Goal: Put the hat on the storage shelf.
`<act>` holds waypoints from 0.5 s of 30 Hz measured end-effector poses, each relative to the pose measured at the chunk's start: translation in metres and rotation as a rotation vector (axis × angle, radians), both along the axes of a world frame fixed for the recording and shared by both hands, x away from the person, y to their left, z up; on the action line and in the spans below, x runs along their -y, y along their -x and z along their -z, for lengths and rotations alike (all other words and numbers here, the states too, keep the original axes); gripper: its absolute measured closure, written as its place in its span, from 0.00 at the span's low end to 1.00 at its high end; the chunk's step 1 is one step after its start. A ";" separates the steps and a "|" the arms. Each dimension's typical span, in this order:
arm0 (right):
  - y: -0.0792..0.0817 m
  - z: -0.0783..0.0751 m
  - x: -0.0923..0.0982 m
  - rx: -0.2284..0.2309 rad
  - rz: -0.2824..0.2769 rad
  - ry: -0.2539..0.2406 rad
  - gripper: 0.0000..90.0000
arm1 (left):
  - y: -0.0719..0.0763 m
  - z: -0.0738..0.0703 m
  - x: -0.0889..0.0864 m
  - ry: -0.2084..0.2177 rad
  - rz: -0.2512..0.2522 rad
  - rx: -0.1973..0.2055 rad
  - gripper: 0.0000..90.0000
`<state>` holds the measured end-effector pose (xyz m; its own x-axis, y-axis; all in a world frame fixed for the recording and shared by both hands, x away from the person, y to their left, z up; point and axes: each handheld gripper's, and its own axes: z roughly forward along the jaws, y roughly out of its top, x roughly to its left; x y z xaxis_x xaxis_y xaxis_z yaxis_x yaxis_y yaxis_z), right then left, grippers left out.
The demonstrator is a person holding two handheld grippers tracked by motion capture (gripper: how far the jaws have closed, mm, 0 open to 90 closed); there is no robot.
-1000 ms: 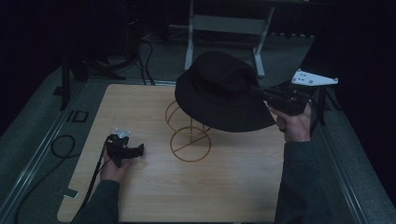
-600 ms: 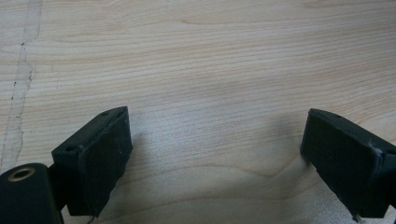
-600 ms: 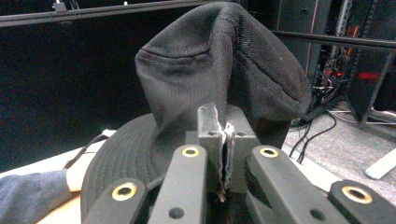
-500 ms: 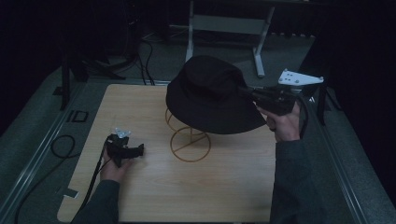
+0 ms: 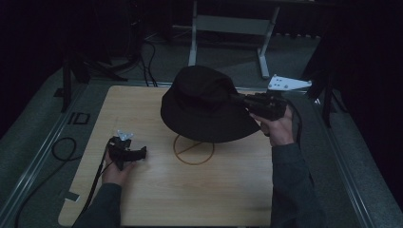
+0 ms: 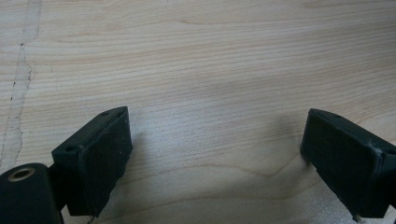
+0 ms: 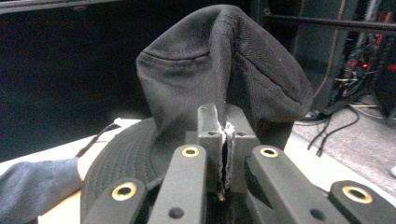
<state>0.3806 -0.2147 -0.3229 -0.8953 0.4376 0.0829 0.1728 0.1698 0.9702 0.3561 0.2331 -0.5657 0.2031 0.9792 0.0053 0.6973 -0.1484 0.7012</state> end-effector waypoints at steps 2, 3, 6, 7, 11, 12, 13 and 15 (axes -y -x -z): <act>0.000 0.002 -0.003 -0.003 -0.005 0.007 0.97 | 0.000 0.000 0.000 0.000 0.000 0.000 0.10; 0.000 0.004 -0.004 -0.007 -0.011 0.011 0.97 | 0.000 0.000 0.000 0.000 0.000 0.000 0.10; 0.000 0.008 -0.007 -0.016 -0.021 0.035 0.97 | 0.000 0.000 0.000 0.000 0.000 0.000 0.10; -0.001 0.009 -0.009 -0.020 -0.027 0.046 0.96 | 0.000 0.000 0.000 0.000 0.000 0.000 0.10; -0.003 0.016 -0.015 -0.049 -0.018 0.133 0.73 | 0.000 0.000 0.000 0.000 0.000 0.000 0.10; -0.004 0.017 -0.016 -0.055 -0.011 0.150 0.68 | 0.000 0.000 0.000 -0.001 0.001 -0.001 0.10; -0.005 0.019 -0.016 -0.065 -0.010 0.165 0.63 | 0.000 0.000 0.000 0.000 0.000 0.000 0.10; -0.005 0.022 -0.016 -0.079 -0.004 0.185 0.53 | 0.000 0.000 0.000 -0.001 0.000 0.000 0.10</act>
